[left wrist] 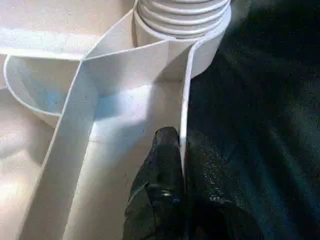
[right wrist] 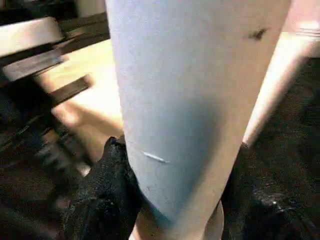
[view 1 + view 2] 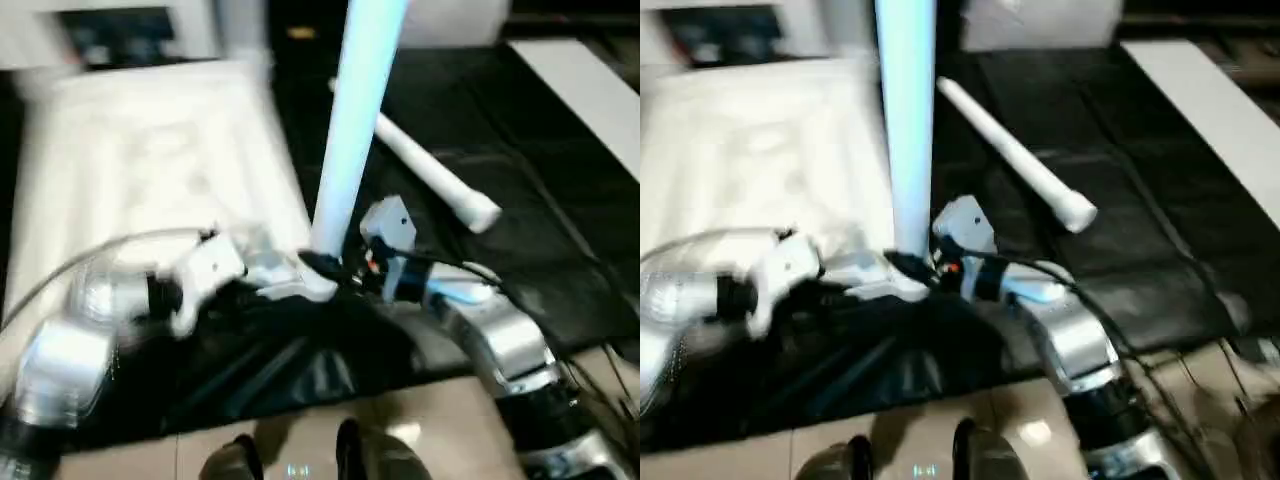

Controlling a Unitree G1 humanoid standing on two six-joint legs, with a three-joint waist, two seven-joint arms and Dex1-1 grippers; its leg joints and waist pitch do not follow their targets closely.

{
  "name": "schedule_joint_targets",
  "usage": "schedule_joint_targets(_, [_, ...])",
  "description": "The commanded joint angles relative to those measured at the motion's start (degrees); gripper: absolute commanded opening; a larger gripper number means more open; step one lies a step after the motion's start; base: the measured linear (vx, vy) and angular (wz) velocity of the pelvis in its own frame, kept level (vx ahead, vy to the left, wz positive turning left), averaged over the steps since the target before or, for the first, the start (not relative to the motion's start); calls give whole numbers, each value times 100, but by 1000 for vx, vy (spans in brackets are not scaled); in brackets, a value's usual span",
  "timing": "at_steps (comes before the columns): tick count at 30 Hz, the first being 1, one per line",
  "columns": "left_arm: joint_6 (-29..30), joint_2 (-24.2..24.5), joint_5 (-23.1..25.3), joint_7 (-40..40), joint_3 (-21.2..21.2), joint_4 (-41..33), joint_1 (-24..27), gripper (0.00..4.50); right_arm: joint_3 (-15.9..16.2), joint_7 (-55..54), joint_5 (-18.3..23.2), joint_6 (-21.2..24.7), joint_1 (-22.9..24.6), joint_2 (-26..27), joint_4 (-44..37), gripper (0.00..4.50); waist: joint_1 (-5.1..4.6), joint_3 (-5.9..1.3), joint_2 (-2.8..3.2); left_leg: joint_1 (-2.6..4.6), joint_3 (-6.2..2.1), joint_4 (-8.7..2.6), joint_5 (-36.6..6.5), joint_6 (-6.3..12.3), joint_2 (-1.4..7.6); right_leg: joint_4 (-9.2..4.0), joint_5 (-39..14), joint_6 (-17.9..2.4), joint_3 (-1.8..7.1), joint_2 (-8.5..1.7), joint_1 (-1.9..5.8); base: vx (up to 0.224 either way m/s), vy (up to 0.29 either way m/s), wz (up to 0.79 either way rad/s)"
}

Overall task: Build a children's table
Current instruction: Insert table leg to table base

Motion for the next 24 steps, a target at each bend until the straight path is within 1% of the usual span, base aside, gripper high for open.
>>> schedule_joint_targets(1, [517,-263,-9,472,123,-459,108,0,107,-372,-416,477,338,-64,869,191,45,-102,47,21,-300,-515,-2344,54,470,-499,-3407,-645,471,-646,95,0,0,0])
schedule_joint_targets(2, [631,-384,-15,595,55,-578,94,0,87,-437,-429,468,309,-17,939,191,51,-110,50,24,-286,-496,-2251,76,462,-486,-3315,-660,490,-652,94,0,0,0])
schedule_joint_targets(3, [685,-439,-25,665,8,-635,74,0,78,-471,-439,463,292,8,982,191,56,-124,27,0,-256,-481,-1978,160,447,-464,-3022,-740,509,-648,114,0,0,0])
schedule_joint_targets(4, [739,-471,-50,734,-39,-675,41,0,89,-487,-450,455,277,25,1022,191,67,-130,-2,-4,-234,-484,-1837,206,448,-451,-2787,-785,500,-620,117,0,0,0])
schedule_joint_targets(5, [776,-507,-59,827,-107,-685,-35,0,114,-497,-467,441,253,45,1079,191,87,-104,6,11,-223,-481,-1860,236,441,-452,-2828,-776,498,-616,101,0,0,0])
schedule_joint_targets(7, [808,-496,-41,914,-153,-663,-131,0,162,-477,-465,445,227,56,1119,191,119,-95,7,34,-212,-465,-1885,244,429,-467,-2947,-728,503,-622,84,0,0,0])
schedule_joint_targets(8, [859,-479,48,949,-160,-677,-170,0,192,-452,-461,463,213,63,1127,191,138,-100,8,11,-220,-467,-1859,251,424,-464,-3005,-694,497,-627,112,0,0,0])
schedule_joint_targets(9, [910,-477,109,965,-154,-703,-183,0,213,-444,-478,461,205,61,1132,191,153,-96,10,2,-232,-482,-1860,236,432,-463,-3061,-652,486,-624,120,0,0,0])
schedule_joint_targets(10, [939,-475,146,976,-150,-721,-191,0,228,-443,-491,461,201,58,1134,191,158,-93,10,26,-232,-478,-1932,206,434,-480,-3146,-609,485,-623,103,0,0,0])
schedule_joint_targets(11, [940,-472,156,978,-149,-721,-196,0,233,-442,-495,463,200,57,1135,191,158,-100,8,30,-231,-474,-1935,191,432,-481,-3140,-597,489,-626,103,0,0,0])
schedule_joint_targets(12, [984,-452,220,1029,-182,-724,-226,0,262,-422,-497,493,177,47,1164,191,161,-101,25,28,-235,-475,-1930,185,432,-475,-3110,-602,489,-625,107,0,0,0])
schedule_joint_targets(15, [898,-332,530,1213,-400,-643,-275,0,294,-388,-539,454,121,41,1276,191,155,-95,16,28,-246,-484,-2017,175,433,-476,-3137,-604,480,-617,105,0,0,0])
schedule_joint_targets(16, [911,-343,527,1330,-448,-547,-339,0,263,-406,-552,417,65,72,1384,191,156,-83,19,52,-240,-473,-2118,154,429,-492,-3267,-577,485,-626,82,0,0,0])
schedule_joint_targets(17, [911,-343,527,1330,-448,-547,-339,0,263,-406,-552,417,65,72,1384,191,155,-82,18,50,-245,-471,-2150,145,423,-492,-3323,-575,480,-628,87,0,0,0])
schedule_joint_targets(18, [914,-367,478,1369,-437,-518,-368,0,253,-405,-552,398,41,86,1428,191,159,-72,32,54,-251,-469,-2202,138,418,-512,-3453,-532,476,-632,78,0,0,0])
schedule_joint_targets(19, [904,-422,409,1382,-400,-486,-404,0,245,-366,-525,393,15,97,1474,191,152,-73,24,57,-249,-465,-2235,137,413,-525,-3527,-510,471,-630,75,0,0,0])
schedule_joint_targets(20, [895,-456,348,1369,-376,-471,-433,0,249,-356,-529,368,-4,100,1501,226,155,-69,21,71,-253,-460,-2297,127,406,-545,-3665,-456,462,-628,62,0,0,0])
schedule_joint_targets(21, [887,-517,230,1325,-331,-443,-496,0,244,-356,-540,306,-48,117,1561,247,153,-71,20,68,-261,-459,-2335,121,399,-552,-3737,-423,454,-627,62,0,0,0])
schedule_joint_targets(22, [898,-539,187,1299,-317,-436,-525,0,238,-366,-549,275,-68,128,1588,247,151,-71,18,68,-263,-460,-2357,121,397,-556,-3778,-407,450,-625,59,0,0,0])
schedule_joint_targets(23, [879,-532,165,1262,-322,-417,-552,0,234,-363,-558,235,-88,133,1613,269,152,-81,26,105,-259,-445,-2405,101,402,-577,-3819,-413,451,-625,28,0,0,0])
schedule_joint_targets(24, [867,-520,166,1249,-325,-385,-571,0,226,-361,-562,213,-102,134,1635,269,161,-98,16,94,-253,-444,-2371,104,397,-571,-3743,-420,448,-625,47,0,0,0])
